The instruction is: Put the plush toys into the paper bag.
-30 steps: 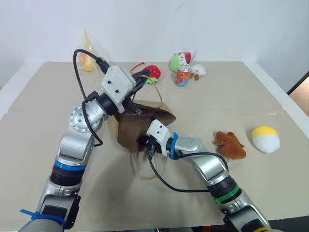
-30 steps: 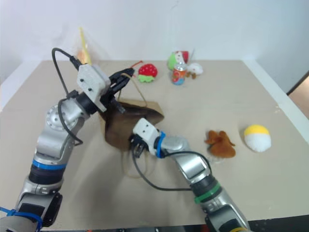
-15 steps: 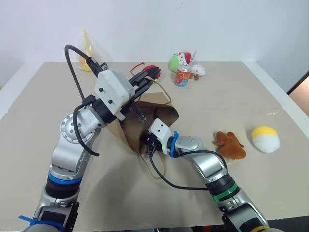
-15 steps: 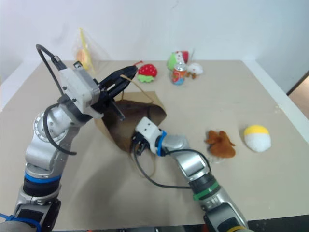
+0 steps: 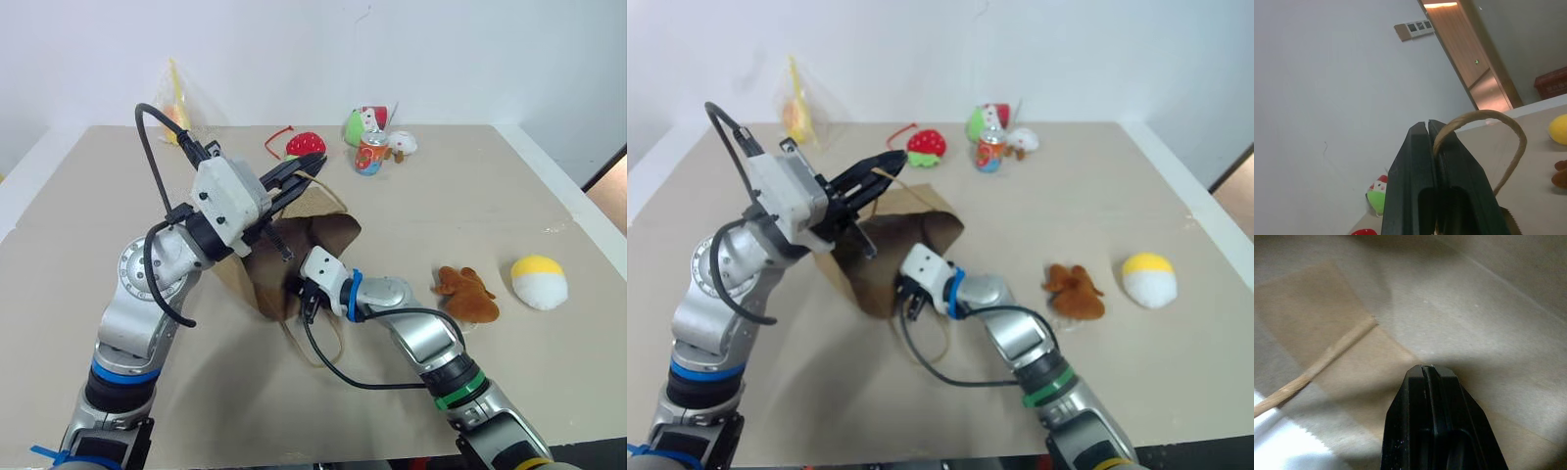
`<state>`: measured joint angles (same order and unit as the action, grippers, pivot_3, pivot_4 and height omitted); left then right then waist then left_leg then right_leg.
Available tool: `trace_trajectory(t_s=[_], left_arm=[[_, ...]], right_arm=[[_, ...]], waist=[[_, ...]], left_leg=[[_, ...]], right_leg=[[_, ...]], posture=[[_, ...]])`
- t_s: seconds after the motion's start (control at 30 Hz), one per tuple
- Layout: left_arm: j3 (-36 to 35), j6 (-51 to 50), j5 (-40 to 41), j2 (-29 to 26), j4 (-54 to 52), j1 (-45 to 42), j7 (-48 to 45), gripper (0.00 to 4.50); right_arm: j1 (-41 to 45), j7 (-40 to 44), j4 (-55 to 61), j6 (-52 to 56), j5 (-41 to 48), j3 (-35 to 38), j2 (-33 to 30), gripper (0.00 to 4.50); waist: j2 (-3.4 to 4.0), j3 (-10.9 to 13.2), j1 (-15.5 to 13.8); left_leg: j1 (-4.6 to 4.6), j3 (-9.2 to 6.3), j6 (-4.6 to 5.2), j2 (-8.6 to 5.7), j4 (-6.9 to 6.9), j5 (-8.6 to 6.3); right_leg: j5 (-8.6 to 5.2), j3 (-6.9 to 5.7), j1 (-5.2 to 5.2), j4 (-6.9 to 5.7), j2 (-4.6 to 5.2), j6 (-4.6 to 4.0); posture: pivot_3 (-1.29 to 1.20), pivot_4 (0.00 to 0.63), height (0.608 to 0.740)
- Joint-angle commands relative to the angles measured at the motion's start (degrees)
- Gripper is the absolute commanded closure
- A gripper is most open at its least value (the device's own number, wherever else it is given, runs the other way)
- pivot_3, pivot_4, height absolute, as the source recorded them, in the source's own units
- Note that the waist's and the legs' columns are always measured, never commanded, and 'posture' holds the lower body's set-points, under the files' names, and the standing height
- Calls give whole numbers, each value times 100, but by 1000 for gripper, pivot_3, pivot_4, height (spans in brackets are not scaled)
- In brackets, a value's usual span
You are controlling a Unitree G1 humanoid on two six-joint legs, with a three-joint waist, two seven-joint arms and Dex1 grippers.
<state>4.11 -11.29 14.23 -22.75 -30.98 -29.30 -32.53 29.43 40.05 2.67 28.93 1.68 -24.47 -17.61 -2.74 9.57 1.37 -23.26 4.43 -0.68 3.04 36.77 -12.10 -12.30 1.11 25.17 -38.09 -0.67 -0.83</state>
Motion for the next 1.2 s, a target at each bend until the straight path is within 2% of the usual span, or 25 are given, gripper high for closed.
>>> trace_trajectory(t_s=[0.03, 0.3, 0.73, 0.97, 1.1, 1.17, 1.2], left_arm=[[-97, 40, 13, -78, -226, 199, 5, 4500], [-63, 148, -76, -160, -314, 431, -14, 4500], [-120, 201, 27, -56, -431, -295, 46, 4500], [-177, -229, 214, -49, -258, 45, 123, 4500], [-134, -186, 30, -85, -85, 228, 168, 4500], [-69, -174, -19, -87, -56, 296, 166, 4500], [-56, -157, -42, -84, -32, 318, 167, 4500]], right_arm=[[-104, 88, -153, -28, -21, -76, 36, 4475], [-66, 148, -214, -25, -15, -64, 62, 4475], [-88, 214, -185, -33, -48, -41, 19, 4475], [-91, 222, -138, -54, -28, -20, 36, 4475], [-120, 315, 304, 177, 269, 241, -9, 4475], [-177, 470, 787, 454, 581, 520, -170, 3726], [-219, 585, 1037, 588, 753, 654, -280, 3583]], waist=[[0, 0, 2], [-2, -1, 1], [-2, -2, 2], [-2, -2, 1], [-2, -2, 1], [-2, -1, -1], [-2, -1, -4]], left_leg=[[1, 0, 0, 0, 0, 0], [9, 1, 0, 3, -1, 0], [8, 1, 0, 3, -2, 0], [8, 0, 0, 3, -2, 0], [9, -1, 0, 4, -2, 0], [8, -1, 0, 3, -2, 0], [7, 0, 0, 2, -2, 0]], right_leg=[[0, 0, 0, 0, 0, 0], [0, 0, -5, 0, -2, -1], [0, 1, -4, 0, -3, -1], [0, 0, -4, 0, -3, -1], [0, -1, -5, 0, -3, -1], [0, -1, -5, 0, -2, -1], [0, -1, -4, 0, -2, -1]], posture=[[0, 150, 740], [0, 150, 740], [0, 150, 740], [0, 150, 740], [0, 150, 740], [0, 150, 740], [0, 150, 740]])
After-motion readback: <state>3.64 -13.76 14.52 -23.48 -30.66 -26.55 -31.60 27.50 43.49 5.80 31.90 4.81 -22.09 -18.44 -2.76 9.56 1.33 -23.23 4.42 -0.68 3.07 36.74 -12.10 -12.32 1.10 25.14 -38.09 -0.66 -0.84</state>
